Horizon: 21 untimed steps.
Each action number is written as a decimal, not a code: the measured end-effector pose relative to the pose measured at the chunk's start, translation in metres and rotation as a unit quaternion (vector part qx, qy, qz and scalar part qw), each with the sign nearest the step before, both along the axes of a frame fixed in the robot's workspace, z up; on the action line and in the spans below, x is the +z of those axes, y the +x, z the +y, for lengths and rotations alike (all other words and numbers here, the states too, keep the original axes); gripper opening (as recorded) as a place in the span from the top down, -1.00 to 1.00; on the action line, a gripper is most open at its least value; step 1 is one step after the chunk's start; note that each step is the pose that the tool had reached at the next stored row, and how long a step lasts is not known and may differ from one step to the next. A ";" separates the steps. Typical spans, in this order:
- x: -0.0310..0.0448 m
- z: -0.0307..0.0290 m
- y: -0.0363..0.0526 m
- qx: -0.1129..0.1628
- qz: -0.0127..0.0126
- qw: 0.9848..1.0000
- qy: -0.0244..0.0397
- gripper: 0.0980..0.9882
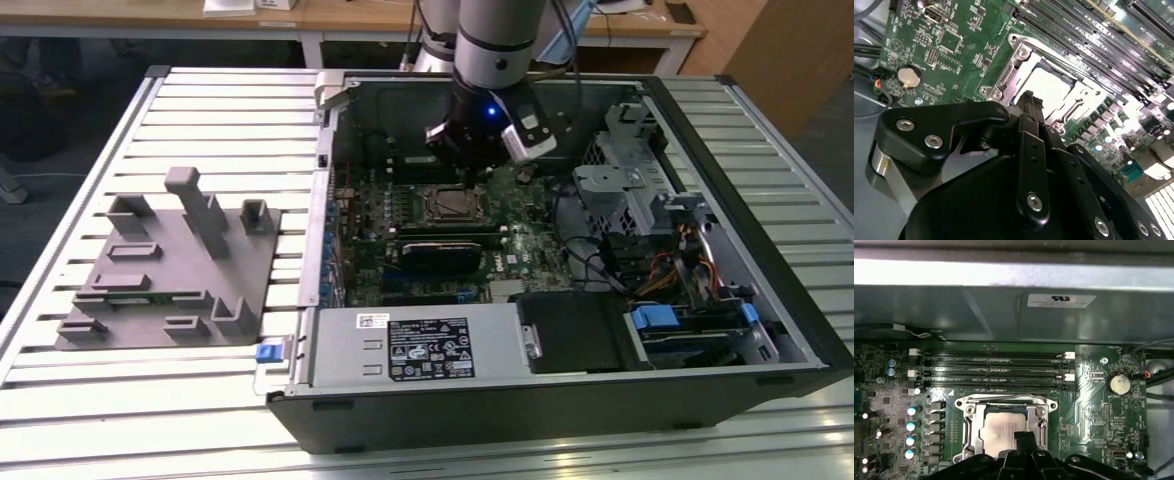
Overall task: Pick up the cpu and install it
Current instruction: 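Install the second cpu locking lever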
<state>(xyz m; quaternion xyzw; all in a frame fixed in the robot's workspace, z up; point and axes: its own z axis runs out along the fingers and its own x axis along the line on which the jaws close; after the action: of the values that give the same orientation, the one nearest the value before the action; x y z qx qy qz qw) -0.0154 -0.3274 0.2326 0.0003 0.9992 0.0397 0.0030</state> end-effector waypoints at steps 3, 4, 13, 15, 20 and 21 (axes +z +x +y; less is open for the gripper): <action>0.0013 -0.0015 0.0000 0.000 0.000 1.000 0.000 0.98; 0.0013 -0.0029 0.0000 0.000 0.000 1.000 0.000 0.98; 0.0014 -0.0170 0.0000 0.000 0.002 1.000 0.000 0.98; 0.0013 -0.0181 0.0000 0.000 0.003 1.000 0.000 0.98; 0.0011 -0.0237 0.0000 0.000 0.003 1.000 0.000 0.98; 0.0011 -0.0255 0.0000 0.000 0.003 1.000 0.000 0.98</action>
<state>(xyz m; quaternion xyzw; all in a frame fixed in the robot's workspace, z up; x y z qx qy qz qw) -0.0154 -0.3529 0.2337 0.0003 0.9992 0.0398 0.0002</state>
